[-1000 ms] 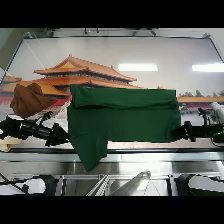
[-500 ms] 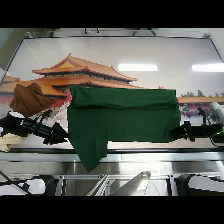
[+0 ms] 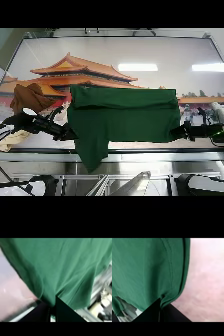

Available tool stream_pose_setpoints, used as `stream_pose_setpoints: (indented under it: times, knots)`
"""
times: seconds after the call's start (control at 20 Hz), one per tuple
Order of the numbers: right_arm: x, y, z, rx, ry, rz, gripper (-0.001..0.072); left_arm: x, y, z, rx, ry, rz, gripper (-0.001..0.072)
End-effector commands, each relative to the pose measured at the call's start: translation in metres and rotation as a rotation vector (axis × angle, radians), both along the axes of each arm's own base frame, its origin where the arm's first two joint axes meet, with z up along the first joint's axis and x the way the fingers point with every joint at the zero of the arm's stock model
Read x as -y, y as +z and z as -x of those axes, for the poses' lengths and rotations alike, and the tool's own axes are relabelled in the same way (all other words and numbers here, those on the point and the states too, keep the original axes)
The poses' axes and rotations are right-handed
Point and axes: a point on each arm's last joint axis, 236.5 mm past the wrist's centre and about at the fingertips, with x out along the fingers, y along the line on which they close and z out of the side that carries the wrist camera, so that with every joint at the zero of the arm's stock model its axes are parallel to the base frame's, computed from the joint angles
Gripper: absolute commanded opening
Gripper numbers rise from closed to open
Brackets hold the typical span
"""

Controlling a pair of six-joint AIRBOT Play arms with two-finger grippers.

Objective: Fold the shirts.

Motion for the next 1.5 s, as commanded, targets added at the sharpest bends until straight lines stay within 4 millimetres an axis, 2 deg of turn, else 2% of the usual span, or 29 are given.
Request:
stream_pose_setpoints:
  times: [0.0,0.05,0.25,0.4,0.6,0.65,0.85,0.95,1.2,1.3,1.45]
  knots:
    - [0.002,0.017,0.012,-0.066,-0.014,-0.043,0.0023,0.000,0.002,0.032,-0.103,0.036,0.065,0.0036]
    - [0.009,0.016,0.017,-0.087,-0.029,-0.019,0.0023,-0.004,0.001,0.035,-0.117,0.074,0.070,0.0036]
    - [0.038,0.013,0.048,-0.237,-0.086,0.090,0.0023,-0.019,0.006,0.013,-0.089,0.183,0.093,0.0035]
    - [0.049,0.026,0.044,-0.238,-0.151,0.109,0.0023,-0.027,0.015,-0.004,-0.048,0.179,0.094,0.0035]
    - [0.061,0.052,0.035,-0.172,-0.165,0.136,0.0023,-0.028,0.025,-0.012,-0.040,0.181,0.117,0.0035]
    - [0.061,0.063,0.027,-0.131,-0.164,0.128,0.0023,-0.023,0.035,-0.020,-0.030,0.205,0.165,0.0035]
    - [0.046,0.115,-0.033,0.136,-0.247,-0.040,0.0023,-0.001,0.113,-0.074,0.127,0.273,0.465,0.0035]
    - [0.045,0.131,-0.057,0.241,-0.288,-0.078,0.0023,0.003,0.129,-0.090,0.179,0.240,0.473,0.0035]
    - [0.050,0.121,-0.106,0.344,-0.367,-0.046,0.0024,0.006,0.150,-0.150,0.275,0.191,0.401,0.0036]
    - [0.049,0.106,-0.125,0.371,-0.390,-0.025,0.0024,0.008,0.145,-0.175,0.264,0.186,0.393,0.0036]
    - [0.057,0.080,-0.153,0.409,-0.443,0.031,0.0024,0.012,0.129,-0.211,0.257,0.175,0.382,0.0035]
